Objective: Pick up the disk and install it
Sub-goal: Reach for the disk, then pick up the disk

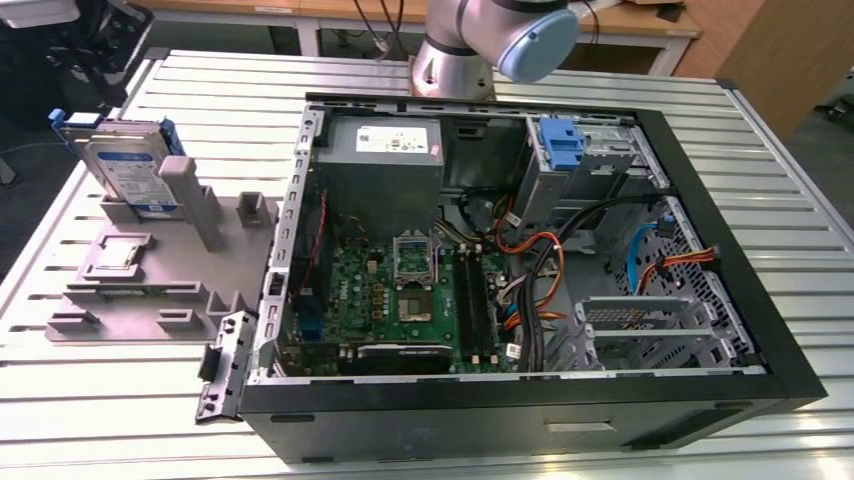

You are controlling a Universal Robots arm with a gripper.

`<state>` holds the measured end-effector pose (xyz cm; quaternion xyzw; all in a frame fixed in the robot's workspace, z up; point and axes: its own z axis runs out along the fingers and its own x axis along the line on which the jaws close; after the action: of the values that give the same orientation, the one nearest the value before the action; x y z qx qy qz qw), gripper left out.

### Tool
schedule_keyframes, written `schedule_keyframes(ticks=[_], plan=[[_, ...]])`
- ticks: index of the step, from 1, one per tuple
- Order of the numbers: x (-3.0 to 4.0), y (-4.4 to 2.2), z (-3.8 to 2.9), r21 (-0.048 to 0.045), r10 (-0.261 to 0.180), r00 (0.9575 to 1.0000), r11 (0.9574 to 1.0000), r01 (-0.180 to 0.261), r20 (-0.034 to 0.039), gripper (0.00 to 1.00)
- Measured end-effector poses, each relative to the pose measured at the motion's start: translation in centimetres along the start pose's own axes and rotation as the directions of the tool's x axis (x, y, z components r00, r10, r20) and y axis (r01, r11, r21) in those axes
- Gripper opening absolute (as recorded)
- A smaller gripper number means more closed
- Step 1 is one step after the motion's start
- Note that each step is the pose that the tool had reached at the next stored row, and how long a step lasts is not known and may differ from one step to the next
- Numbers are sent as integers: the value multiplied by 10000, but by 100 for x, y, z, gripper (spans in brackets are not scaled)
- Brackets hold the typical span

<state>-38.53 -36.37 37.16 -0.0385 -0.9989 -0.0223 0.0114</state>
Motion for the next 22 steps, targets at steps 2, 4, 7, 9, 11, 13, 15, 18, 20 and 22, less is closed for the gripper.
schedule_keyframes(ticks=[2,4,7,9,11,13,15,18,20,22], plan=[[90,7,12,0,-1,10000,10000,1,1,10],[181,23,26,0,-2,10000,10000,2,0,10],[322,51,48,0,-1,10000,10000,1,1,10],[414,68,64,-1,-2,10000,10000,2,1,10],[475,79,76,-1,0,10000,10000,0,0,10],[475,79,77,0,-1,10000,10000,1,1,10],[482,78,80,0,-1,10000,10000,1,0,10],[489,77,84,0,-1,10000,10000,1,0,10],[489,77,84,0,-1,10000,10000,1,0,10],[490,77,85,0,-1,10000,10000,1,0,10]])
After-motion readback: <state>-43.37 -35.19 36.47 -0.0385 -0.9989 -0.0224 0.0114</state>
